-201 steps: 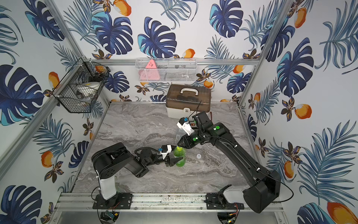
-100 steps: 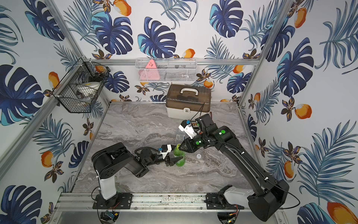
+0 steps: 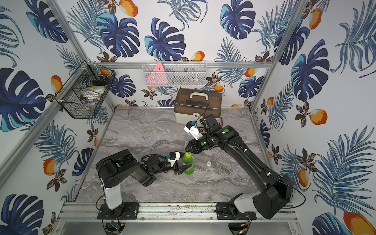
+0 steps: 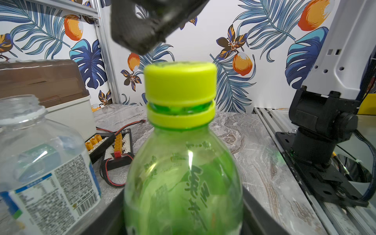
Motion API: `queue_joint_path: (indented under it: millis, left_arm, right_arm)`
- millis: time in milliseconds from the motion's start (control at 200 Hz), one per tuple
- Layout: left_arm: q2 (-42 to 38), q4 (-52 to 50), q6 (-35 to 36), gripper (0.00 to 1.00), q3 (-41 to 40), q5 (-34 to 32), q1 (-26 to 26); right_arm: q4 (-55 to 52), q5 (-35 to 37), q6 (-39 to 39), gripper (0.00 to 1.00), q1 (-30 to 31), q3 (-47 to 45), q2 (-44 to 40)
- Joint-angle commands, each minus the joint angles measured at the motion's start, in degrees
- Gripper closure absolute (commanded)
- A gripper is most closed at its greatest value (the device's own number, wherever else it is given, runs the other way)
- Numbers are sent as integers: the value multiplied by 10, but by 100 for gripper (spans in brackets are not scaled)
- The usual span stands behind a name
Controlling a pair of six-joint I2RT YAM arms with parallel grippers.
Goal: Screw on the bottle caps
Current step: Screw the bottle cap onto the plastic bottle.
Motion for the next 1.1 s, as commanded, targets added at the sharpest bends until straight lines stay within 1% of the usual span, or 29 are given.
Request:
queue_joint_path:
  millis: [0, 335, 405, 615, 630, 755, 825, 911, 1006, 1091]
  left_arm:
    - [7, -38, 5, 33, -5, -13, 2]
    - [2, -38, 1, 32, -6, -22, 1]
    - [4, -37, -1, 32, -5, -27, 2]
    - [8, -37, -2, 32, -2, -30, 2]
    - [7, -37, -2, 33, -3, -31, 2]
    - [8, -38, -2, 32, -3, -27, 1]
    - [8, -37, -2, 33, -4, -24, 2]
    - [8, -37, -1, 33, -4, -20, 2]
    - [9, -37, 2, 32, -2, -14, 2]
    - [9, -37, 2, 32, -4, -14, 2]
  right_arm:
    - [-6, -6, -9, 76, 1, -8, -1]
    - [-26, -1, -10, 78, 1, -26, -22]
    - [-34, -9, -7, 80, 0, -26, -29]
    - [-31, -15, 17, 80, 2, -59, -57]
    - [-32, -14, 19, 80, 17, -63, -58]
    - [-31, -10, 29, 79, 36, -82, -77]
    - [-46, 7, 22, 77, 38, -64, -85]
    - [-59, 32, 3, 72, 38, -27, -84]
    - [-59, 59, -9, 70, 36, 5, -58]
    - [-48, 48, -3, 70, 36, 25, -23]
